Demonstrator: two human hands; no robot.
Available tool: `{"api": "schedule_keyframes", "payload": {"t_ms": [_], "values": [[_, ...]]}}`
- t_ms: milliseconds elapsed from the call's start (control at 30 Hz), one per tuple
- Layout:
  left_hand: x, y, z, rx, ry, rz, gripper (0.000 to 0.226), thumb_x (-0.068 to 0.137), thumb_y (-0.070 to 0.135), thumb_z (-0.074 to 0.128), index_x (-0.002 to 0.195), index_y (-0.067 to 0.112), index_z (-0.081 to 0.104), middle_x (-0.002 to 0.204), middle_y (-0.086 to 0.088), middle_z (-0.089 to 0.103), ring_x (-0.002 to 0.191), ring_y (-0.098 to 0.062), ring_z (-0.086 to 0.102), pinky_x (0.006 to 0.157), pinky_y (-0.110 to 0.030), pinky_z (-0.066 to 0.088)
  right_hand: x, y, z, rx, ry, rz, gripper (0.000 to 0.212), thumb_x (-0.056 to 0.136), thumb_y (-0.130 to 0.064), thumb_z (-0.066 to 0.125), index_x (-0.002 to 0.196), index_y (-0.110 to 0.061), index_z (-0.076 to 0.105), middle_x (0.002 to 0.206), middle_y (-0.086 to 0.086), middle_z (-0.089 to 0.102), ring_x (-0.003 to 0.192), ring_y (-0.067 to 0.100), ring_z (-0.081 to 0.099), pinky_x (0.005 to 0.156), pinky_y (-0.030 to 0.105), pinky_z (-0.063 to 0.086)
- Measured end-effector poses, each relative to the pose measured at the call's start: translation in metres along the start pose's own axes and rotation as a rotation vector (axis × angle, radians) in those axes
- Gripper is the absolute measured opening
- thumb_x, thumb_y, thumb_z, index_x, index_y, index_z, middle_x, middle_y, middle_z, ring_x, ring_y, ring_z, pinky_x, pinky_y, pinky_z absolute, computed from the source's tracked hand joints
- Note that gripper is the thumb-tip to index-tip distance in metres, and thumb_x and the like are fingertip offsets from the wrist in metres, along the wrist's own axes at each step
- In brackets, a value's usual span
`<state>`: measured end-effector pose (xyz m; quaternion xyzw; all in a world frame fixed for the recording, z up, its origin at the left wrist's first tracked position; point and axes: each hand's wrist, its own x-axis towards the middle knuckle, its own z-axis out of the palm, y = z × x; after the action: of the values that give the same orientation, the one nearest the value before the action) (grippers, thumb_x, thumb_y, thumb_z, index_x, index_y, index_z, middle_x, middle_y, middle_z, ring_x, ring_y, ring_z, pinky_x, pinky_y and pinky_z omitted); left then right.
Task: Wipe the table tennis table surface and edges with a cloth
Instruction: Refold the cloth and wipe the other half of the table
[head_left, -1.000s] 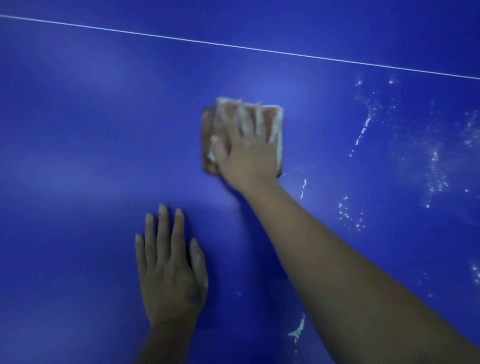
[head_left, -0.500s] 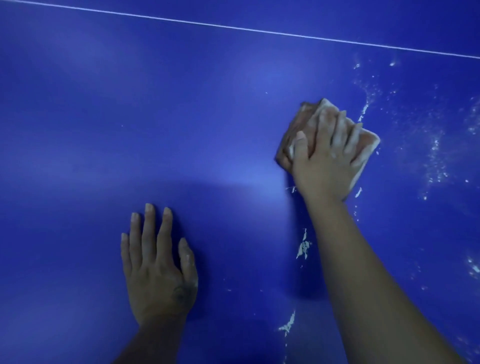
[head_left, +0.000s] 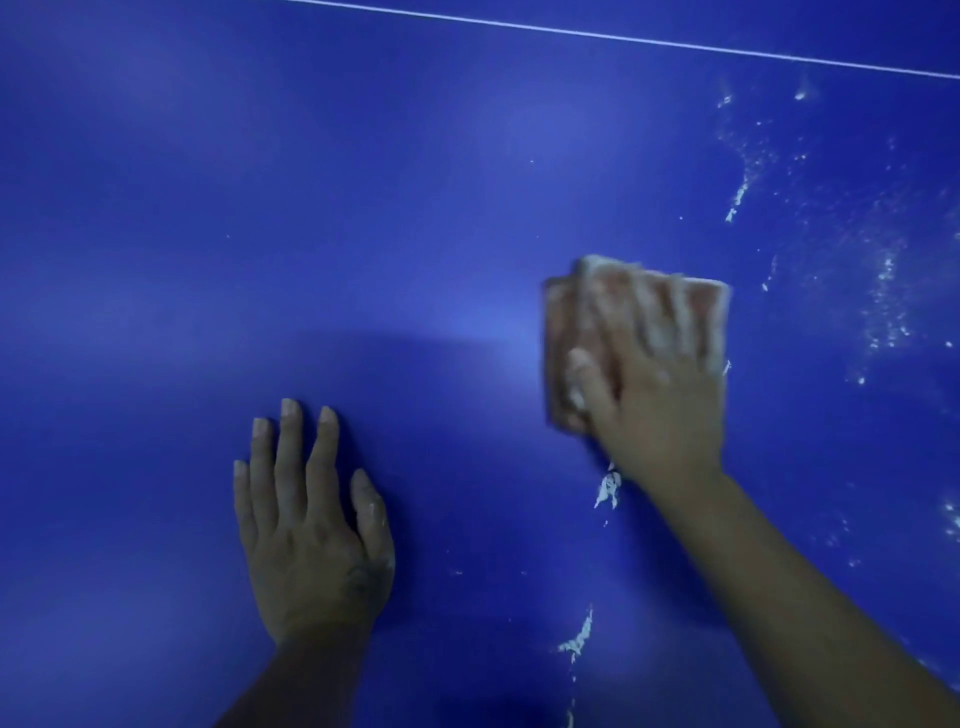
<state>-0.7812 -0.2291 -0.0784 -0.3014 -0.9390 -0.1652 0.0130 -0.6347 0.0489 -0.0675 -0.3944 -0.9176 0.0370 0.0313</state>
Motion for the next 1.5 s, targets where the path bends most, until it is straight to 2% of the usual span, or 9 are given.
{"api": "schedule_keyframes", "payload": {"t_ms": [233, 433, 600, 767, 933, 1167, 1300, 1367, 1500], "values": [[-0.001, 0.000, 0.001, 0.005, 0.010, 0.001, 0.059, 0.108, 0.029, 0.047, 0.165, 0.011, 0.046, 0.179, -0.009, 0.030, 0.168, -0.032, 0.021, 0.136, -0.058, 0.017, 0.009, -0.029, 0.004, 0.031, 0.008, 0.437, 0.068, 0.110, -0.060, 0.025, 0.171, -0.031, 0.023, 0.181, 0.001, 0.013, 0.167, 0.034, 0.002, 0.130, 0.067, 0.000], [0.001, 0.001, 0.000, 0.003, 0.006, -0.004, 0.059, 0.108, 0.030, 0.046, 0.164, 0.010, 0.047, 0.178, -0.011, 0.031, 0.168, -0.032, 0.021, 0.136, -0.056, 0.015, -0.029, -0.096, 0.008, 0.072, -0.010, -0.048, 0.064, 0.110, -0.057, 0.040, 0.168, -0.031, 0.035, 0.178, 0.001, 0.022, 0.166, 0.035, 0.012, 0.131, 0.067, 0.004], [0.000, 0.002, 0.000, -0.004, 0.016, 0.001, 0.058, 0.109, 0.030, 0.046, 0.164, 0.011, 0.047, 0.178, -0.011, 0.032, 0.168, -0.033, 0.021, 0.135, -0.058, 0.016, -0.063, -0.055, 0.005, 0.073, -0.044, -0.305, 0.065, 0.108, -0.056, 0.050, 0.166, -0.030, 0.040, 0.176, -0.001, 0.030, 0.165, 0.032, 0.018, 0.130, 0.068, 0.012], [0.000, 0.006, -0.002, -0.020, 0.034, -0.006, 0.057, 0.110, 0.028, 0.047, 0.164, 0.011, 0.047, 0.177, -0.012, 0.034, 0.167, -0.034, 0.023, 0.136, -0.056, 0.014, -0.063, -0.007, -0.002, -0.017, 0.014, 0.205, 0.067, 0.109, -0.055, 0.037, 0.171, -0.030, 0.027, 0.178, 0.002, 0.024, 0.166, 0.033, 0.013, 0.131, 0.066, 0.007], [-0.001, 0.000, 0.000, -0.068, 0.060, 0.014, 0.054, 0.111, 0.031, 0.047, 0.161, 0.012, 0.050, 0.176, -0.011, 0.036, 0.167, -0.034, 0.025, 0.136, -0.056, 0.016, -0.065, -0.060, 0.004, 0.044, 0.040, 0.538, 0.069, 0.109, -0.059, 0.024, 0.172, -0.031, 0.018, 0.181, 0.002, 0.013, 0.167, 0.033, 0.002, 0.130, 0.065, -0.003], [-0.004, -0.005, -0.024, -0.431, -0.039, -0.043, 0.053, 0.107, 0.022, 0.057, 0.155, 0.000, 0.054, 0.169, -0.014, 0.046, 0.165, -0.036, 0.029, 0.136, -0.057, 0.015, -0.118, -0.122, 0.006, 0.011, -0.022, -0.052, 0.067, 0.110, -0.059, 0.037, 0.170, -0.029, 0.031, 0.179, 0.000, 0.022, 0.167, 0.032, 0.011, 0.131, 0.066, 0.007], [-0.048, -0.067, -0.047, -0.204, -0.126, 0.163, 0.063, 0.109, 0.035, 0.052, 0.163, 0.003, 0.045, 0.175, -0.013, 0.038, 0.166, -0.035, 0.025, 0.135, -0.061, 0.019, -0.130, -0.067, -0.007, -0.010, -0.088, -0.334, 0.064, 0.109, -0.055, 0.044, 0.166, -0.026, 0.041, 0.175, 0.001, 0.031, 0.166, 0.031, 0.017, 0.129, 0.066, 0.014], [-0.087, -0.102, -0.062, -0.055, -0.129, 0.175, 0.067, 0.110, 0.043, 0.047, 0.166, 0.007, 0.042, 0.178, -0.011, 0.031, 0.168, -0.035, 0.021, 0.133, -0.063, 0.019, -0.134, -0.039, -0.013, -0.031, -0.082, -0.235, 0.062, 0.109, -0.053, 0.043, 0.166, -0.029, 0.038, 0.174, 0.003, 0.035, 0.165, 0.033, 0.021, 0.129, 0.067, 0.014], [-0.117, -0.135, -0.065, 0.029, -0.149, 0.214, 0.068, 0.109, 0.048, 0.041, 0.171, 0.019, 0.037, 0.182, -0.007, 0.021, 0.170, -0.032, 0.013, 0.134, -0.063, 0.016, -0.144, -0.034, -0.012, -0.036, -0.064, 0.264, 0.068, 0.110, -0.057, 0.028, 0.172, -0.034, 0.017, 0.180, -0.002, 0.018, 0.167, 0.028, 0.006, 0.132, 0.062, 0.002]]}}
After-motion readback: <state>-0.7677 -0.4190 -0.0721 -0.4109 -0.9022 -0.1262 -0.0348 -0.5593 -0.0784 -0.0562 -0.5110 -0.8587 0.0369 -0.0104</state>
